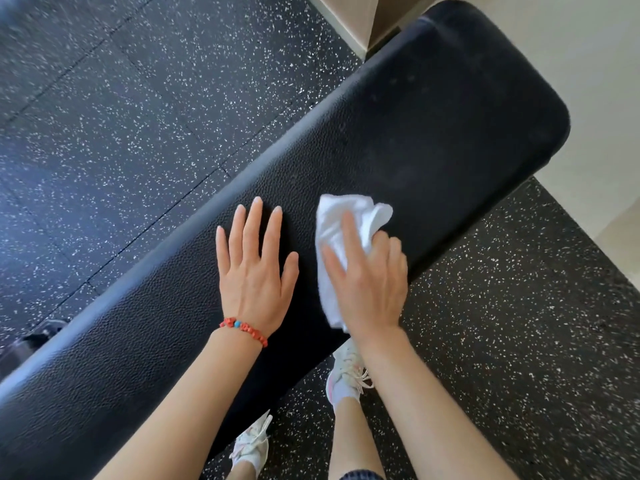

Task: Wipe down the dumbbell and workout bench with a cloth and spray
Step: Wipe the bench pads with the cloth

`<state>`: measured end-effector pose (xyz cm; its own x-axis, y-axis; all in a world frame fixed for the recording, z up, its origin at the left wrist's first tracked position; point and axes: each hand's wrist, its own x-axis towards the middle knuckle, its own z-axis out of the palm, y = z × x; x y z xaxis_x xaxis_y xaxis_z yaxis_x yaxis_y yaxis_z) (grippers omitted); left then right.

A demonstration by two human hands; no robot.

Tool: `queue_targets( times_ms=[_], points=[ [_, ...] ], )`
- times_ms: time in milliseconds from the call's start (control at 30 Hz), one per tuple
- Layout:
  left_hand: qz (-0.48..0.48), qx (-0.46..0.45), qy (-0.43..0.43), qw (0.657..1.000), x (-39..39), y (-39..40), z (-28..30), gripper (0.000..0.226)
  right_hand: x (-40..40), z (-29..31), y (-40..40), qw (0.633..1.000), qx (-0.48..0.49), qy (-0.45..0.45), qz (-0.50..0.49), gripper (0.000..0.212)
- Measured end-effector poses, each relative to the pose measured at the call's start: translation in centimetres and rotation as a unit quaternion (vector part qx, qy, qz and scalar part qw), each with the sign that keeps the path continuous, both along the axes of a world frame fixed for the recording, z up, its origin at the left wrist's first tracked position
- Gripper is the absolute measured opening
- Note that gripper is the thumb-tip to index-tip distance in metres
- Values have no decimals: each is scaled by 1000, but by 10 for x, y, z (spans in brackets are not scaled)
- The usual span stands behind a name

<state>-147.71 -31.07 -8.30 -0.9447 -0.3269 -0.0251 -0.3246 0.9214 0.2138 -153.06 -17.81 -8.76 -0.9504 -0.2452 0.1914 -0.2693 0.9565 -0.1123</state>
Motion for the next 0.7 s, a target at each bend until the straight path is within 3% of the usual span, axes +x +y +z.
queue_targets(
  times_ms=[200,333,433,600,700],
  points=[
    [16,-18,-11,1000,-1,0,-7,58,-17,-5,7,995,-10,34,93,41],
    [18,-13,-10,1000,-1,1,-6,57,-88,-7,-15,999,-27,38,11,43],
    [22,-14,-12,1000,-1,1,-7,58,-100,-7,-30,998,-28,47,-16,42],
    [19,-19,-11,1000,-1,1,-7,57,-56,-9,-36,983,-61,34,172,40],
    [22,-19,-5,1000,-7,3,-2,57,-82,-11,-30,979,-55,45,190,41]
  ],
)
